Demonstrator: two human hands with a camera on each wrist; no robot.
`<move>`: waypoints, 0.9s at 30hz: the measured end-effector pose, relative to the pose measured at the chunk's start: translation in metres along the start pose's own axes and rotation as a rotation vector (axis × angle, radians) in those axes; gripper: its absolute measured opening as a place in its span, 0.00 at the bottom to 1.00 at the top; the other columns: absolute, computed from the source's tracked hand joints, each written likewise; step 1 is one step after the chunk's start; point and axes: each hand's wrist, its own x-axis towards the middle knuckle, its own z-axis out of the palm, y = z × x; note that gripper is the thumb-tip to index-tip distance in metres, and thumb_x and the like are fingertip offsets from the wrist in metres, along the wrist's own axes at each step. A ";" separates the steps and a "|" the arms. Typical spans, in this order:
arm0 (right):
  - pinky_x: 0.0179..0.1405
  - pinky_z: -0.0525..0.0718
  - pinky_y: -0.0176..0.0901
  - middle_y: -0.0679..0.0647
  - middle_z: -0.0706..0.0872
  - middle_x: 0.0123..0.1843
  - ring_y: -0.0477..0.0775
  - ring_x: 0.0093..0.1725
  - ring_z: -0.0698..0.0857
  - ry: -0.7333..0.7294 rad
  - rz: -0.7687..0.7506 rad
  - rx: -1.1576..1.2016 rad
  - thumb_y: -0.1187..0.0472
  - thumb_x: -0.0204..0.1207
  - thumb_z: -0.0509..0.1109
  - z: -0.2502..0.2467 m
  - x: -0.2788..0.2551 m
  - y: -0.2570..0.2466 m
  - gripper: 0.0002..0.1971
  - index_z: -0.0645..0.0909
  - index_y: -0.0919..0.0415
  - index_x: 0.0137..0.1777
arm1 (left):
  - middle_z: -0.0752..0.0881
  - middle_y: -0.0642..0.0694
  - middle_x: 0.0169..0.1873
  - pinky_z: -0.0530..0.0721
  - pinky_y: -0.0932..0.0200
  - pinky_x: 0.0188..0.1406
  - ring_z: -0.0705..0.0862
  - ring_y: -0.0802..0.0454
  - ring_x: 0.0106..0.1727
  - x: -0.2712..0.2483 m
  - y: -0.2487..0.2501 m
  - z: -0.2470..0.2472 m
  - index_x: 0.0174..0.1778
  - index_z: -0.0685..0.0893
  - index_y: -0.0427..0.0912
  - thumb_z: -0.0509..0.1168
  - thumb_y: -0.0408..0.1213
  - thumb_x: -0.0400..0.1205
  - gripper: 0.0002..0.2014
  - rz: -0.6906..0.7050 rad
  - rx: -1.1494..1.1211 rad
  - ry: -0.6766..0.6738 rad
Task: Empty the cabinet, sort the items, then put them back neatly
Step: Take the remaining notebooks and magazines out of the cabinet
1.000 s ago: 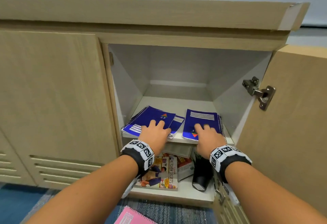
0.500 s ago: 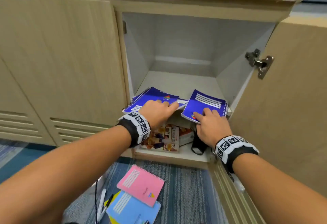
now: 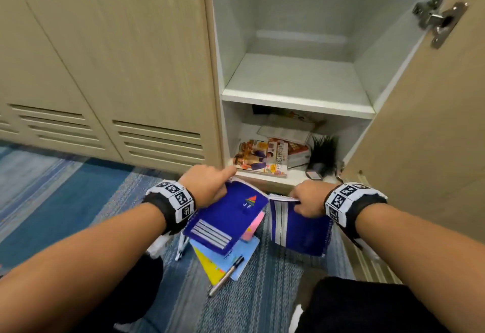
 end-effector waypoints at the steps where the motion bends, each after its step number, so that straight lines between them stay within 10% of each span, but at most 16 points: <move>1: 0.56 0.86 0.49 0.60 0.89 0.58 0.62 0.58 0.86 -0.020 -0.004 -0.019 0.54 0.78 0.66 0.004 0.005 -0.004 0.15 0.85 0.58 0.60 | 0.90 0.40 0.42 0.79 0.51 0.35 0.89 0.35 0.43 -0.002 0.002 0.013 0.66 0.72 0.45 0.59 0.42 0.82 0.16 -0.030 0.046 -0.061; 11: 0.44 0.84 0.46 0.62 0.89 0.53 0.65 0.52 0.88 0.130 -0.011 -0.044 0.56 0.79 0.67 -0.001 0.044 -0.023 0.14 0.85 0.62 0.59 | 0.84 0.44 0.30 0.67 0.59 0.16 0.85 0.40 0.23 0.011 0.016 0.079 0.63 0.78 0.50 0.79 0.32 0.64 0.32 -0.113 0.027 0.023; 17: 0.61 0.86 0.52 0.56 0.90 0.58 0.62 0.59 0.87 -0.079 -0.081 -0.005 0.49 0.72 0.76 0.014 0.054 -0.035 0.19 0.89 0.56 0.61 | 0.84 0.38 0.65 0.80 0.48 0.56 0.83 0.36 0.65 0.005 0.052 0.101 0.79 0.68 0.47 0.62 0.33 0.84 0.25 -0.058 -0.193 -0.439; 27: 0.58 0.88 0.52 0.57 0.90 0.58 0.60 0.58 0.87 0.002 0.050 -0.004 0.54 0.77 0.69 0.004 0.045 -0.011 0.14 0.88 0.57 0.58 | 0.84 0.39 0.64 0.77 0.53 0.50 0.83 0.38 0.62 0.021 0.046 0.098 0.66 0.81 0.44 0.61 0.31 0.83 0.16 -0.123 -0.309 -0.458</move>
